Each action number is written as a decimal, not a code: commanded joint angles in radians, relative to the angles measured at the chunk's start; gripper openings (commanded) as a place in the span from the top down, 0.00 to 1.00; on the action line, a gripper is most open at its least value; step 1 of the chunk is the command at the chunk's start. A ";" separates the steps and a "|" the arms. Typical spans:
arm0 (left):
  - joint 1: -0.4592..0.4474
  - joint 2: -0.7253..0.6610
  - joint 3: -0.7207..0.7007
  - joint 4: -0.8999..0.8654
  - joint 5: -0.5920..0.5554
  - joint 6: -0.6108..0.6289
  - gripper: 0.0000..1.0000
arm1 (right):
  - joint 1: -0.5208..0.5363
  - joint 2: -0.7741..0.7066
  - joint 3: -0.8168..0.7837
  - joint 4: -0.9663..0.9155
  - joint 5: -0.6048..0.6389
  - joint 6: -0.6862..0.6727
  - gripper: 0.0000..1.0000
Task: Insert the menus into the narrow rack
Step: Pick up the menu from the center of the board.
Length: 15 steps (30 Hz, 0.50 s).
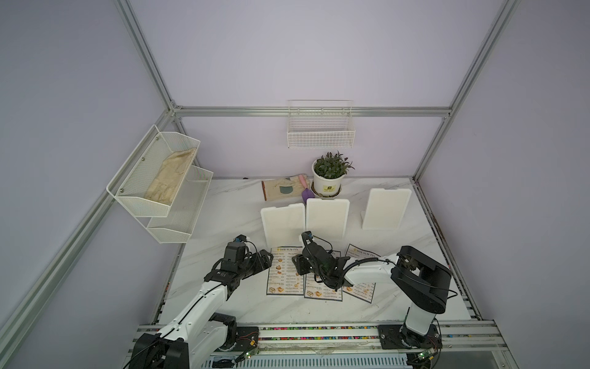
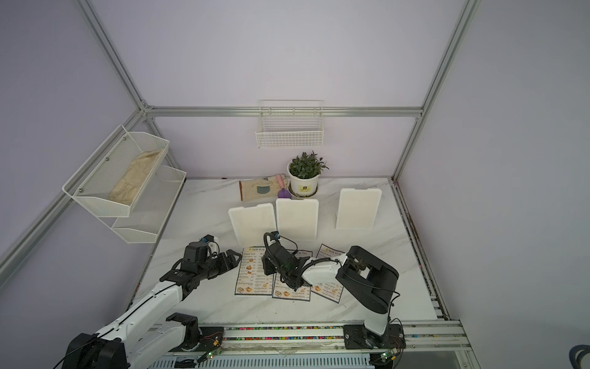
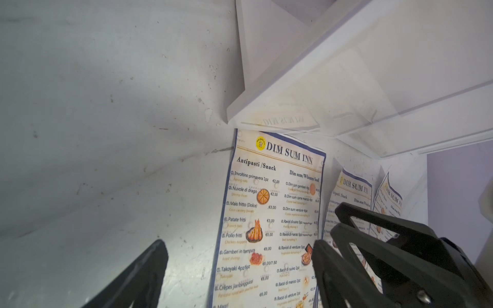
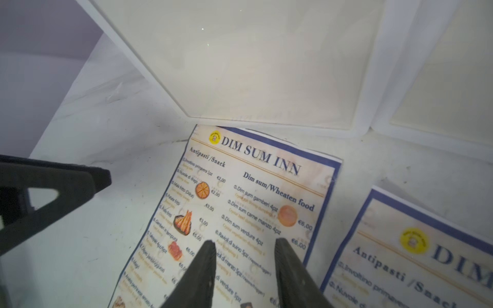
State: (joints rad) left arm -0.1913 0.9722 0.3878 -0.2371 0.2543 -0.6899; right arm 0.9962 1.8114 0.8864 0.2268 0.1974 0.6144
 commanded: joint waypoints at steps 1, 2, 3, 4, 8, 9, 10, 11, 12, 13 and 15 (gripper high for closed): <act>-0.012 -0.006 -0.026 0.052 -0.015 -0.015 0.16 | 0.013 0.035 0.036 -0.056 0.121 0.020 0.59; -0.014 -0.002 -0.027 0.054 -0.015 -0.016 0.16 | 0.018 0.045 0.045 -0.072 0.139 0.023 0.59; -0.018 0.001 -0.030 0.058 -0.017 -0.016 0.16 | 0.021 0.058 0.052 -0.086 0.152 0.027 0.59; -0.023 0.005 -0.033 0.066 -0.017 -0.018 0.17 | 0.022 0.067 0.057 -0.090 0.155 0.030 0.58; -0.040 0.026 -0.049 0.100 -0.017 -0.026 0.19 | 0.027 0.090 0.059 -0.093 0.165 0.041 0.57; -0.043 0.033 -0.054 0.108 -0.021 -0.029 0.19 | 0.028 0.095 0.060 -0.096 0.172 0.045 0.57; -0.044 0.041 -0.058 0.120 -0.023 -0.034 0.20 | 0.029 0.102 0.061 -0.096 0.174 0.048 0.56; -0.048 0.049 -0.062 0.133 -0.021 -0.036 0.20 | 0.030 0.109 0.062 -0.096 0.174 0.051 0.56; -0.051 0.059 -0.065 0.146 -0.022 -0.039 0.20 | 0.031 0.118 0.067 -0.097 0.172 0.054 0.55; -0.054 0.070 -0.067 0.158 -0.023 -0.040 0.20 | 0.032 0.127 0.069 -0.098 0.172 0.057 0.54; -0.060 0.099 -0.064 0.174 -0.025 -0.041 0.21 | 0.036 0.143 0.074 -0.093 0.166 0.063 0.51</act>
State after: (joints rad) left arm -0.2398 1.0485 0.3447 -0.1390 0.2390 -0.7177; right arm 1.0225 1.9102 0.9565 0.1703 0.3531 0.6434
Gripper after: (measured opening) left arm 0.790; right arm 0.488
